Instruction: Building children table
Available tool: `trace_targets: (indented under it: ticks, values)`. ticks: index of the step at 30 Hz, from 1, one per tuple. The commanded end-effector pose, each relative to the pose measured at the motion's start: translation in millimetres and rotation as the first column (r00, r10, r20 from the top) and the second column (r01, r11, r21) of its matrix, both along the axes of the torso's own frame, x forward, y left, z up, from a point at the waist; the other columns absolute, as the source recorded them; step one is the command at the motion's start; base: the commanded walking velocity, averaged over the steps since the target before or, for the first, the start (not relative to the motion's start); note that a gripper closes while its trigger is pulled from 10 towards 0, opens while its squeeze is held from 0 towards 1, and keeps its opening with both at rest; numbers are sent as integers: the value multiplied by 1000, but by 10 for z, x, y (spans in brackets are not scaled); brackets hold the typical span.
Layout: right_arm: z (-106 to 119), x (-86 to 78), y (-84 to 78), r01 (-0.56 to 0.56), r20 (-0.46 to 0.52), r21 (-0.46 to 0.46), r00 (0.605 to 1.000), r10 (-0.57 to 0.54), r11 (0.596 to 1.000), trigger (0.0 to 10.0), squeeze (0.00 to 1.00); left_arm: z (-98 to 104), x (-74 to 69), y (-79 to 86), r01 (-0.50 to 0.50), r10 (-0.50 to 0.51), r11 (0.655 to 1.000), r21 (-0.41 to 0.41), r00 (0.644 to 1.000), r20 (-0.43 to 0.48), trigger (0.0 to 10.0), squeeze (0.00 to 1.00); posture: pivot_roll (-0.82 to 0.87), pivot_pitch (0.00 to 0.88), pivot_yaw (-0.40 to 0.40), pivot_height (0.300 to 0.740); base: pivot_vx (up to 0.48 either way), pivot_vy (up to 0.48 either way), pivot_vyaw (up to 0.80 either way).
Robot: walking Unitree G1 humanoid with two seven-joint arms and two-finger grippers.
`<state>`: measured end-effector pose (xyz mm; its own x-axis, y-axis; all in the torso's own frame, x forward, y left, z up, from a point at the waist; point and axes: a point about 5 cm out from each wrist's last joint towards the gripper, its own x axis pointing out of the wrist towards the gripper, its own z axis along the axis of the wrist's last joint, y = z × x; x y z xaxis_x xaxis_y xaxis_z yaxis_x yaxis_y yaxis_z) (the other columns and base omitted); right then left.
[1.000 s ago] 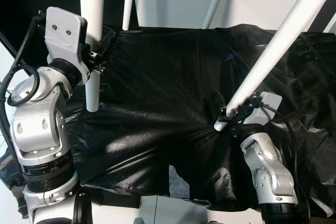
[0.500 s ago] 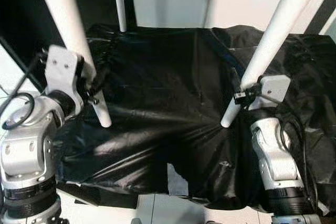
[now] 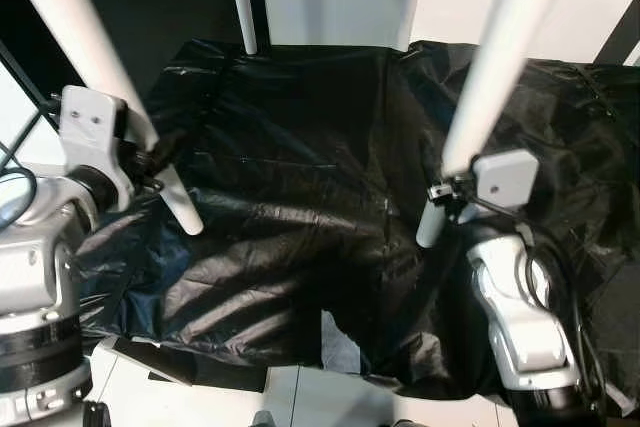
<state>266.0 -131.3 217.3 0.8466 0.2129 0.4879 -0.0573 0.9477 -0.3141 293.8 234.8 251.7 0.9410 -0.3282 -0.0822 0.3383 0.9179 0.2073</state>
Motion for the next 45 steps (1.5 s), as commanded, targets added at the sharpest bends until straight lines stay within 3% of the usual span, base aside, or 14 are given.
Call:
trace_targets:
  ticks: [1,13,14,15,16,17,18,22,23,24,25,26,31,45]
  values:
    - [448,-230,456,-193,248,-244,935,254,950,0,0,-7,32,-377,182,-183,979,97,983,7,10000,0,-72,66,9,740,0,0,0]
    - [314,-488,127,-152,102,-183,980,173,971,0,0,-218,191,-376,295,-289,938,182,955,-60,10000,0,-117,73,47,740,0,0,0]
    - [285,-489,106,-131,89,-181,985,149,975,10000,0,-203,236,-356,287,-280,939,191,958,-60,10000,251,-116,71,49,740,0,0,0]
    - [276,-490,102,-124,84,-170,987,140,978,10000,0,-195,250,-352,286,-280,938,196,958,-59,10000,251,-116,71,49,740,0,0,0]
    - [275,-495,104,-115,86,-160,988,130,980,10000,0,-179,280,-343,275,-269,941,196,962,-53,10000,1000,-117,69,55,740,0,0,0]
    - [268,-494,115,-109,86,-158,989,124,981,10000,0,-172,301,-345,280,-275,940,194,960,-55,10000,1000,-118,68,57,740,0,0,0]
    - [267,-497,116,-102,89,-159,989,117,982,10000,1000,-168,319,-346,285,-279,940,188,959,-55,10000,1000,-122,69,59,740,0,0,0]
    - [251,-490,90,-90,80,-160,991,104,983,10000,1000,-175,366,-369,332,-327,923,193,943,-56,10000,1000,-128,70,56,740,0,0,0]
    - [209,-491,89,-107,52,-151,992,116,983,10000,1000,-198,336,-377,351,-345,908,227,936,-70,10000,86,-134,71,51,740,0,0,0]
    - [181,-493,87,-117,33,-142,992,122,983,10000,1000,-209,311,-383,371,-363,900,228,928,-79,10000,0,-134,70,51,740,0,0,0]
    - [147,-491,79,-126,7,-122,992,128,984,10000,1000,-212,292,-383,386,-376,893,231,923,-87,10000,0,-134,70,48,740,0,0,0]
    - [109,-489,62,-138,-26,-87,990,136,987,10000,0,-209,285,-372,387,-375,889,245,922,-94,10000,0,-135,72,47,740,0,0,0]
    - [-86,-439,-144,-98,-191,181,973,132,979,10000,0,-168,334,-303,318,-309,928,193,948,-74,10000,0,-137,80,51,740,0,0,0]
    - [-449,-516,-493,22,-355,194,933,50,981,10000,0,-689,274,63,5,-10,995,-97,999,-49,10000,0,-138,101,47,740,0,0,0]
